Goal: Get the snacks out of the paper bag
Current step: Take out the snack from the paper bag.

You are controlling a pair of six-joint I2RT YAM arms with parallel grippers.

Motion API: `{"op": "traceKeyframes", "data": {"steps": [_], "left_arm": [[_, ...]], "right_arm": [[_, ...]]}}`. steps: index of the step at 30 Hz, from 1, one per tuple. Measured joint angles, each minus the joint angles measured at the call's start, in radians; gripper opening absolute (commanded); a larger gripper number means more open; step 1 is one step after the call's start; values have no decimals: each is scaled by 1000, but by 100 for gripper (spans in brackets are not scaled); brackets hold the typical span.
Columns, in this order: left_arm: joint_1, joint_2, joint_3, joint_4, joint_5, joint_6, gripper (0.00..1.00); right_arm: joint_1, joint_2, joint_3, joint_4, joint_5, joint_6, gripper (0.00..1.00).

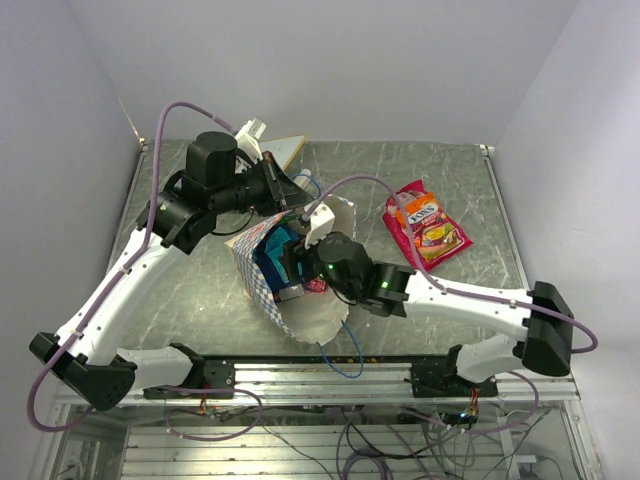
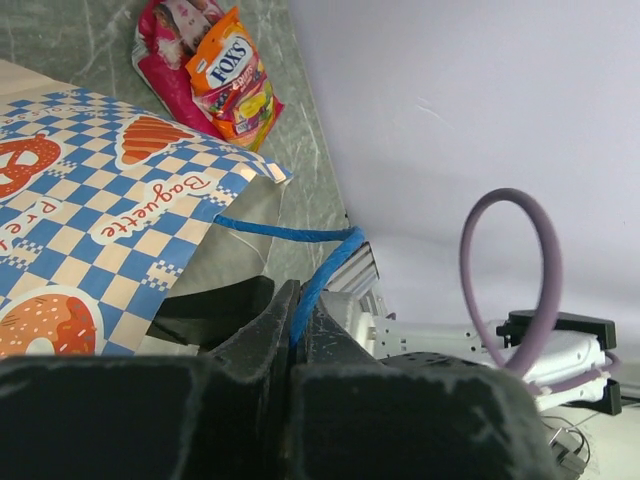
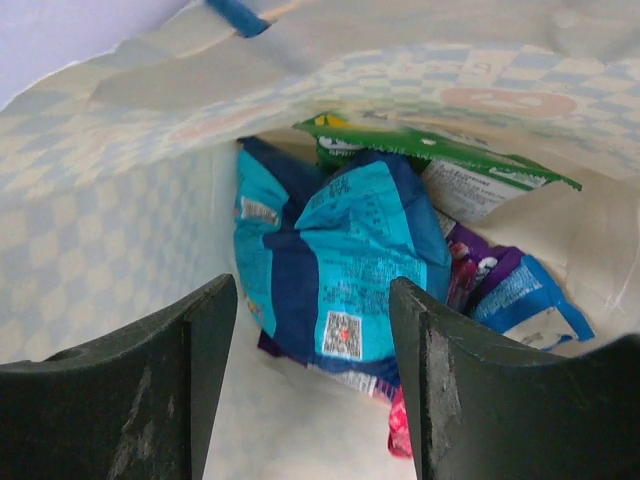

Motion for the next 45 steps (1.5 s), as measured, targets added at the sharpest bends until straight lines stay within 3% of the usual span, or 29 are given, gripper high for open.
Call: {"op": "traceKeyframes", "data": {"steps": [11, 25, 30, 34, 41, 45], "left_arm": [[0, 1, 8, -11, -24, -16, 7], [-1, 3, 15, -20, -27, -38, 7], [-1, 3, 15, -22, -27, -38, 7], [-1, 7, 15, -29, -28, -37, 7], [-1, 15, 15, -30, -29, -37, 7], [-1, 15, 15, -30, -29, -35, 7]], "right_arm": [[-35, 188, -27, 259, 153, 71, 68], [-108, 307, -51, 381, 87, 133, 79], [-113, 327, -30, 409, 58, 138, 78], [-125, 362, -10, 420, 50, 142, 66], [-138, 385, 5, 420, -2, 135, 19], [-140, 375, 3, 416, -68, 111, 1]]}}
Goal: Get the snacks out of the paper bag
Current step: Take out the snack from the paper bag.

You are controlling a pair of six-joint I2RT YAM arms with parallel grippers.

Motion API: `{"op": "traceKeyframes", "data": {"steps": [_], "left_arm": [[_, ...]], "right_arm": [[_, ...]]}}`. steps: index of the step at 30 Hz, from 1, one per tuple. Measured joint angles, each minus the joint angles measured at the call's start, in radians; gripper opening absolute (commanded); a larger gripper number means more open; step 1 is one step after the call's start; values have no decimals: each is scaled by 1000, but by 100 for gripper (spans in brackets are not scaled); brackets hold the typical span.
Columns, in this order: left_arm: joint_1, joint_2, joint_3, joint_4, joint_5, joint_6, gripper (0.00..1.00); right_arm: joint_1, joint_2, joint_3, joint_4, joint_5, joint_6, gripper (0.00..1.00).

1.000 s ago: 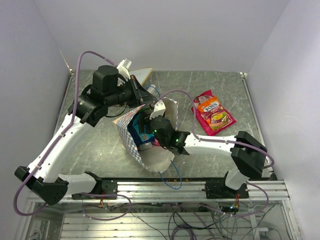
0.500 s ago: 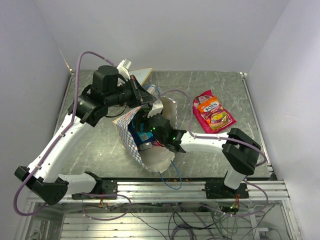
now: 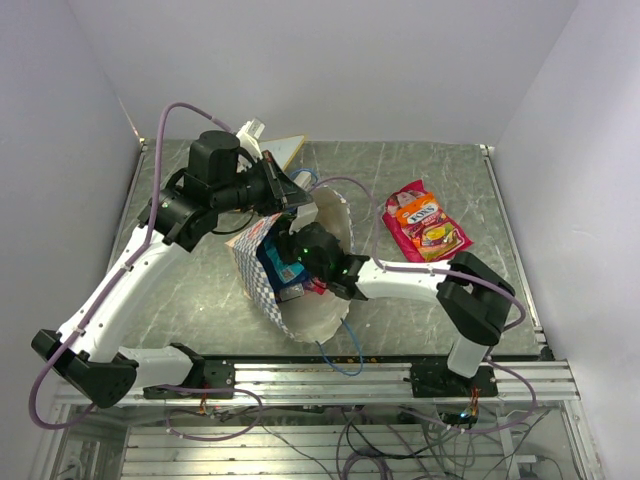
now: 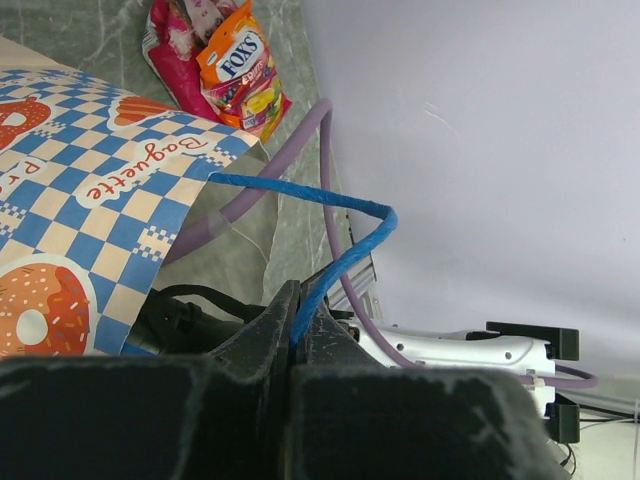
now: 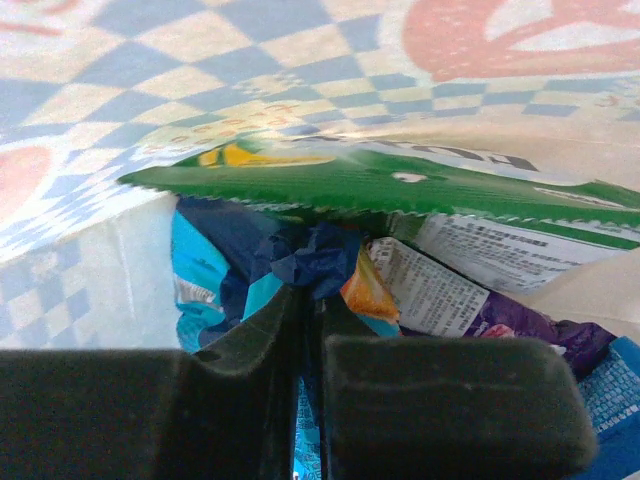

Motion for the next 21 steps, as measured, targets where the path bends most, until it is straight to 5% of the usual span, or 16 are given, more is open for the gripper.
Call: {"op": "traceKeyframes", "data": {"steps": [12, 21], "left_arm": [[-1, 3, 16, 1, -1, 2, 7], [-5, -16, 16, -1, -18, 4, 7]], "right_arm": [[-2, -187, -59, -142, -180, -42, 0], [-1, -397, -79, -398, -234, -39, 0]]}}
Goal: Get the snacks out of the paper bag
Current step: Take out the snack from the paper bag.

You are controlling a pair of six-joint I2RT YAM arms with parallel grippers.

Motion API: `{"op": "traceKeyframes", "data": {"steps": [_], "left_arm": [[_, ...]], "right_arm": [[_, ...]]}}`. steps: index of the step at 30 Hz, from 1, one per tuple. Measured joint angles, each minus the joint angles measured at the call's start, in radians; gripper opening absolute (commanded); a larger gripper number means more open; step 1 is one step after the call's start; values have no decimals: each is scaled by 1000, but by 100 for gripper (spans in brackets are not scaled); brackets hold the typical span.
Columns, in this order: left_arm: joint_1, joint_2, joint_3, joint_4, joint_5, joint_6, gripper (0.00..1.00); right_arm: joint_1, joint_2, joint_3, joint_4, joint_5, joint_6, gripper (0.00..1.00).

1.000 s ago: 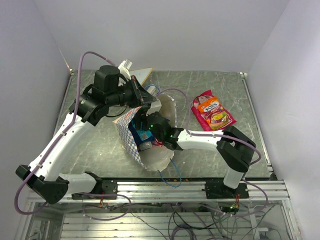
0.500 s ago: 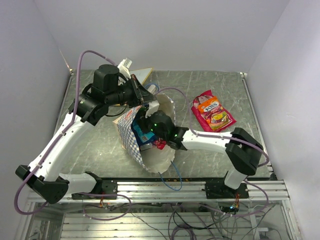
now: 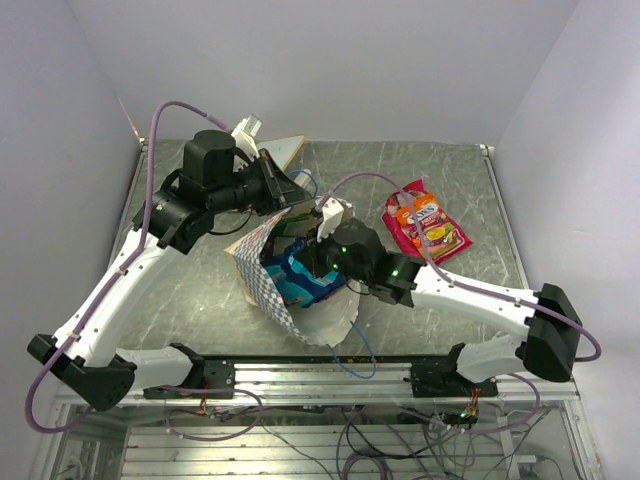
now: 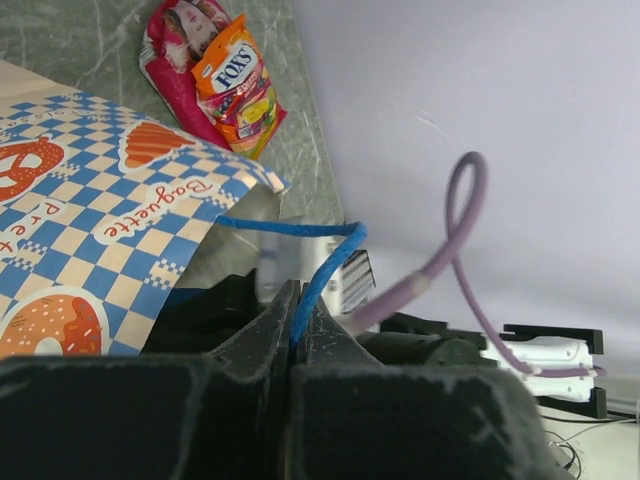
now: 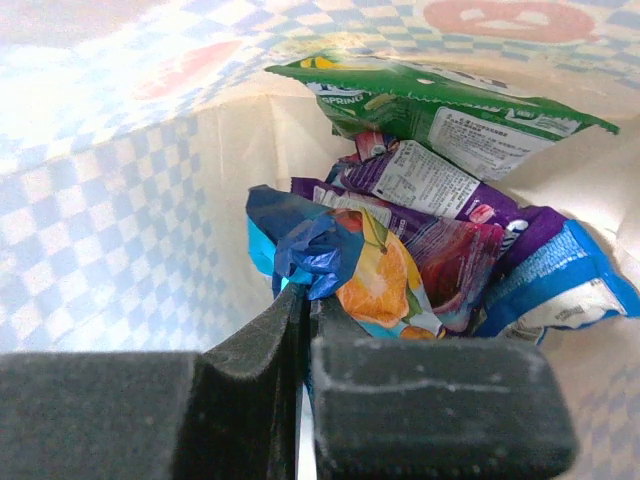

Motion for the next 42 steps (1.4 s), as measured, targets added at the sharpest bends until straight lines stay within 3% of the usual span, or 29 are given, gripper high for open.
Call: {"op": "traceKeyframes", "data": {"steps": [15, 25, 33, 42], "left_arm": [[0, 10, 0, -27, -4, 16, 7], [0, 4, 0, -31, -30, 11, 7], [0, -1, 0, -31, -36, 9, 7], [0, 19, 5, -35, -37, 26, 7]], "right_arm": [[0, -126, 362, -415, -62, -7, 0], [0, -208, 615, -650, 32, -65, 0], [0, -248, 841, -851, 257, -167, 0], [-3, -248, 818, -933, 787, -272, 0]]}}
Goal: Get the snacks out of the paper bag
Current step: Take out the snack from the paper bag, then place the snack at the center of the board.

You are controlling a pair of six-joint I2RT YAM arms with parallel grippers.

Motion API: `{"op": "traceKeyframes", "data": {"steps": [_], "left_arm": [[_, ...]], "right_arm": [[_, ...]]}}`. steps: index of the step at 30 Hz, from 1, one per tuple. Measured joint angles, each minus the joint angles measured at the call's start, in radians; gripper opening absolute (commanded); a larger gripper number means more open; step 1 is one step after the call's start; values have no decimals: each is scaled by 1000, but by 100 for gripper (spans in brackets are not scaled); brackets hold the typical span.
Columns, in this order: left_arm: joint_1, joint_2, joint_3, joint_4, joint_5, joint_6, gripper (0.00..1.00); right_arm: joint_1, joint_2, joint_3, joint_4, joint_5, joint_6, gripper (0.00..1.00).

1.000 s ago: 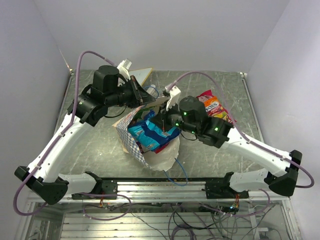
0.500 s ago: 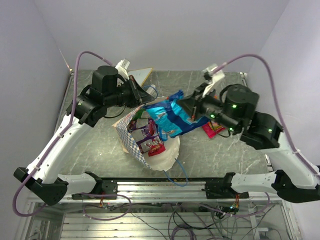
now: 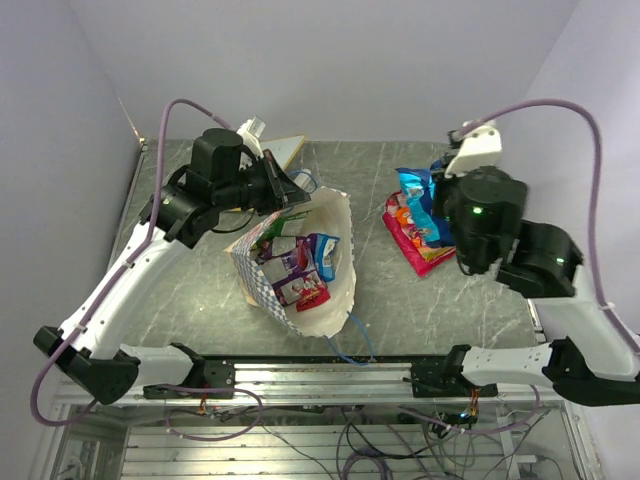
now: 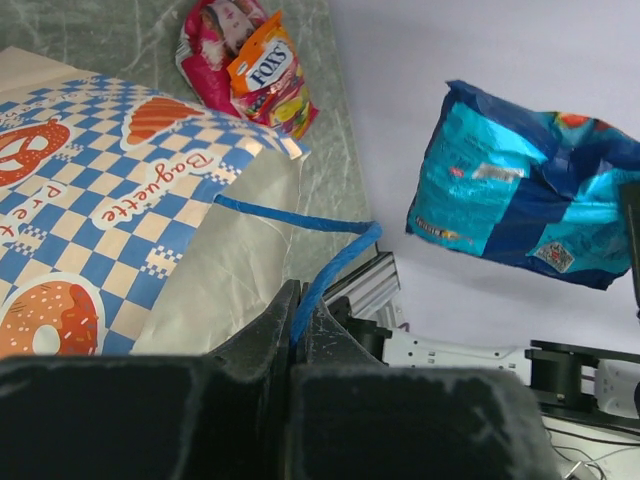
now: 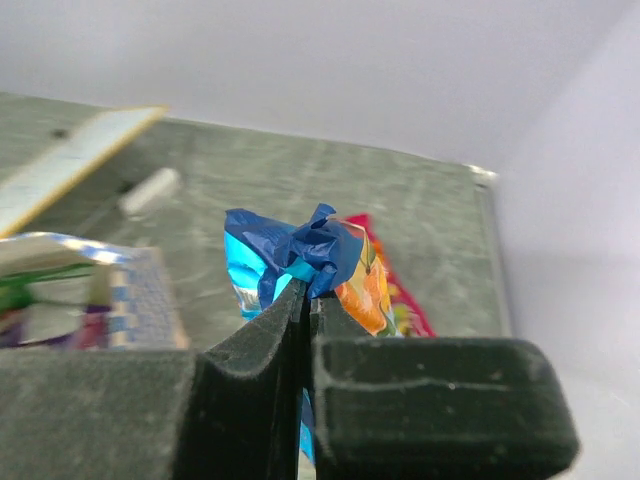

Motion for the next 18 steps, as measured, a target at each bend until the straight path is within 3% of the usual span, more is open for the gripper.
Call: {"op": "traceKeyframes", "data": {"steps": [3, 6, 11, 18], "left_arm": [[0, 46, 34, -18, 0, 27, 7], [0, 101, 80, -34, 3, 60, 7], [0, 132, 108, -47, 10, 97, 7], [0, 170, 155, -79, 29, 169, 7]], "right_arm": [[-34, 24, -98, 67, 129, -65, 0], [-145, 55, -193, 140, 126, -101, 0], [-394, 186, -224, 189, -20, -50, 0], [-526, 336, -248, 243, -204, 185, 0]]}}
